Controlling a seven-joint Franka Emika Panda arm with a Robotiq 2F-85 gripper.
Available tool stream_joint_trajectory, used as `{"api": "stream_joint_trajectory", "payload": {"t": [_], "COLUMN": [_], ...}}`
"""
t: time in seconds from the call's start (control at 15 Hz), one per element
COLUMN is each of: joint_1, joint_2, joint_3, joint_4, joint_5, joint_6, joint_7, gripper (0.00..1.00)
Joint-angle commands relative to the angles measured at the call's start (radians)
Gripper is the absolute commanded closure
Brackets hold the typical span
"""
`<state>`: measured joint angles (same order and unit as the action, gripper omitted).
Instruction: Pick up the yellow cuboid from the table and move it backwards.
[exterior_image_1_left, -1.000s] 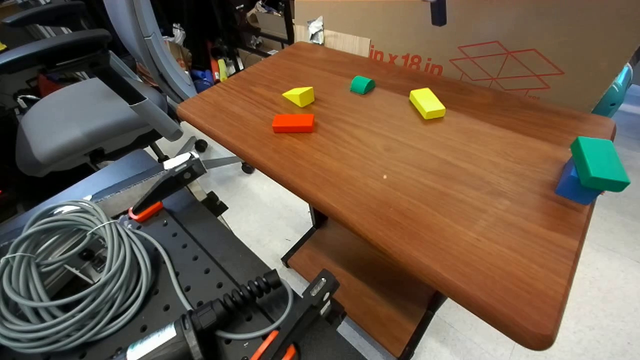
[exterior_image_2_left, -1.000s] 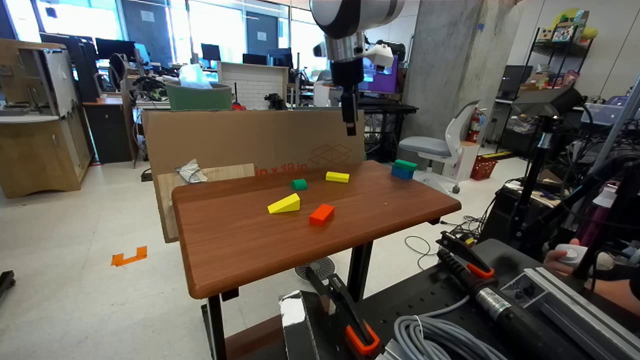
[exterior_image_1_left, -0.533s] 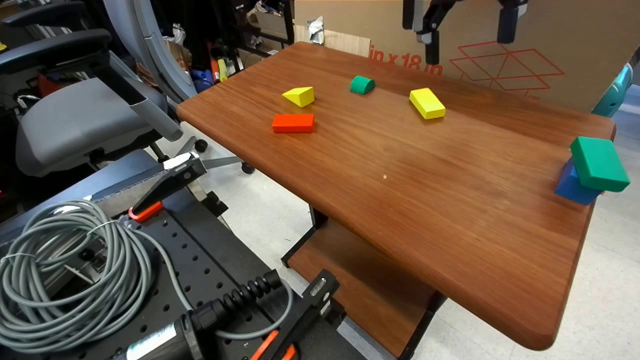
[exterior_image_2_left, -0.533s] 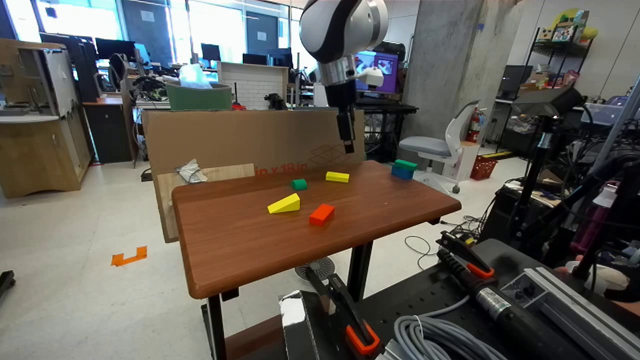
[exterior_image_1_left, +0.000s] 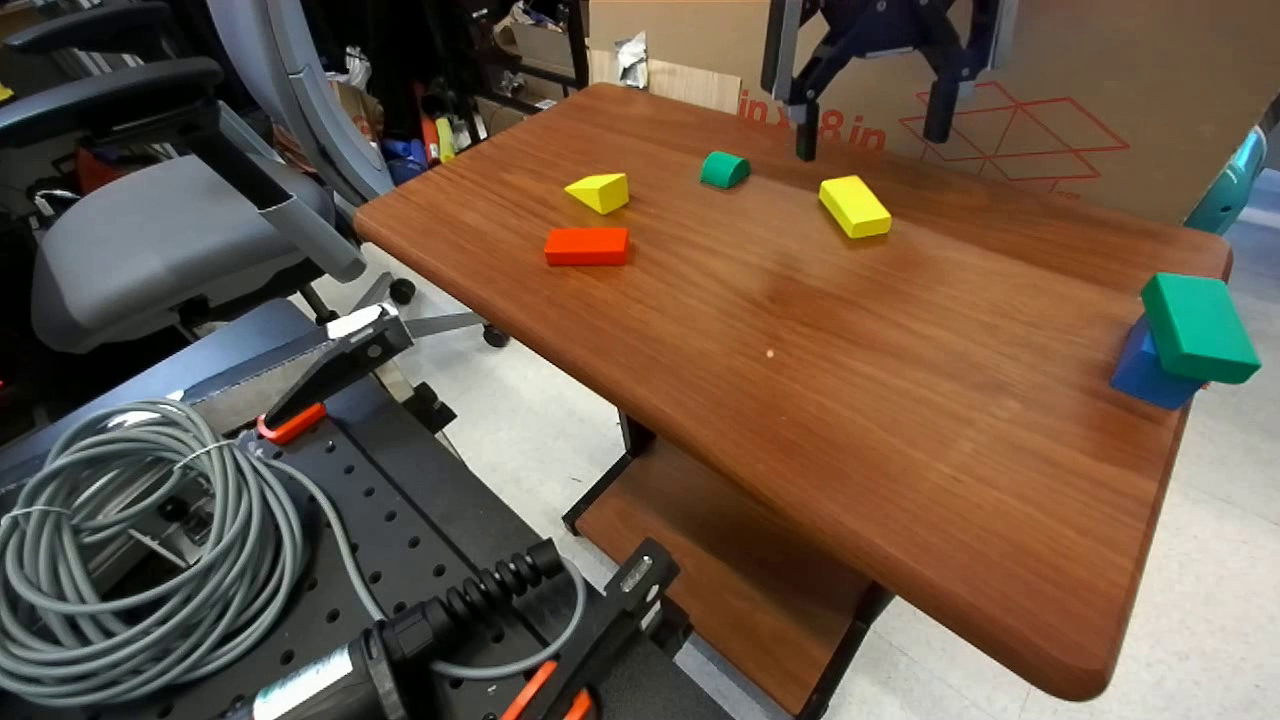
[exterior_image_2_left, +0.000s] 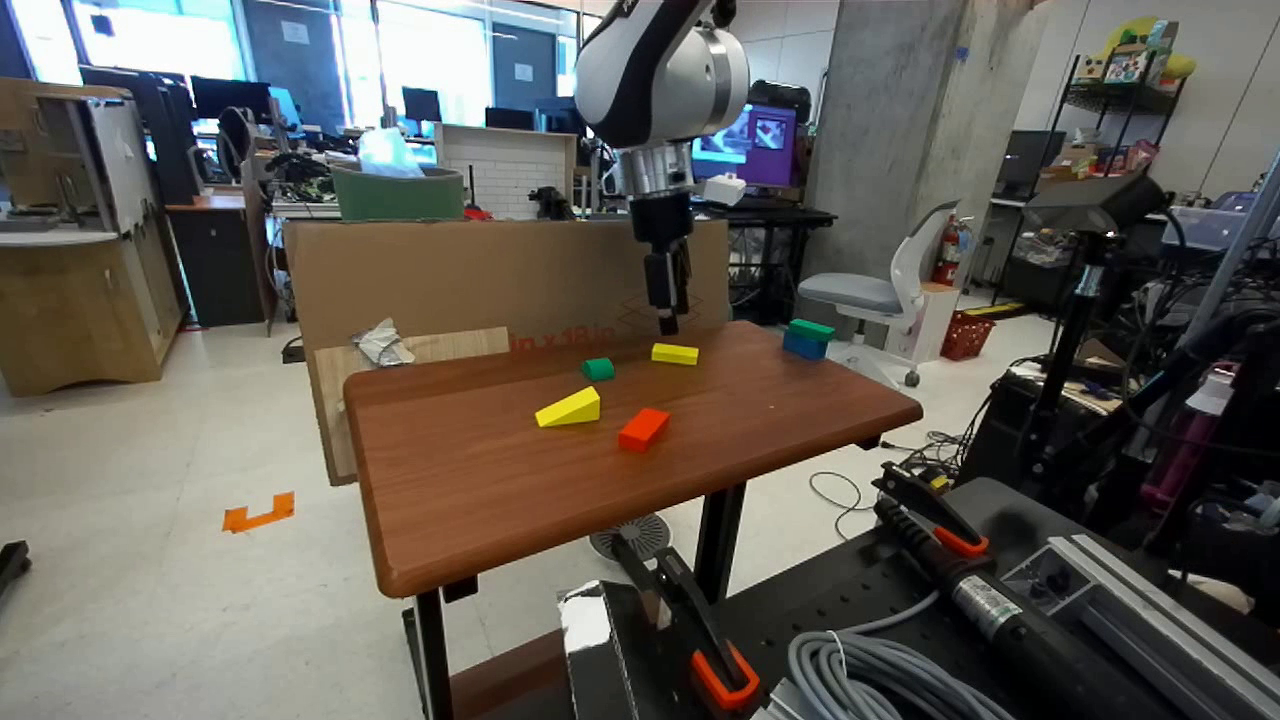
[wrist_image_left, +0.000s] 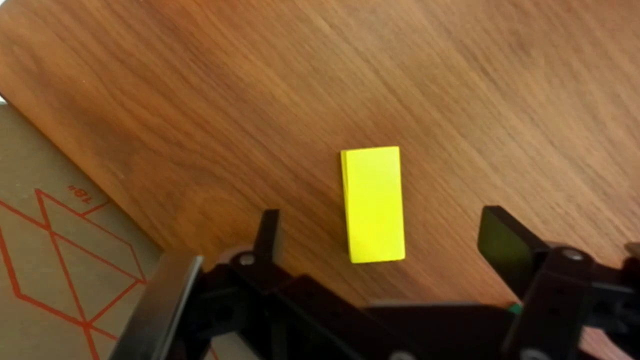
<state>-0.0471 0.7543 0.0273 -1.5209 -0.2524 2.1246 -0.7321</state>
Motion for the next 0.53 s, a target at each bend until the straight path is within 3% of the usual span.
{"api": "stream_joint_trajectory", "payload": {"t": [0.0, 0.47], "joint_1": [-0.011, -0.013], "joint_2": [0.067, 0.192], "joint_3": [0.0, -0.009], "joint_4": [0.092, 0.214], "joint_5": [0.002, -0.004], "joint_6": [-0.057, -0.106], "joint_7": [-0.008, -0.014], "gripper": [0.0, 0.0]}}
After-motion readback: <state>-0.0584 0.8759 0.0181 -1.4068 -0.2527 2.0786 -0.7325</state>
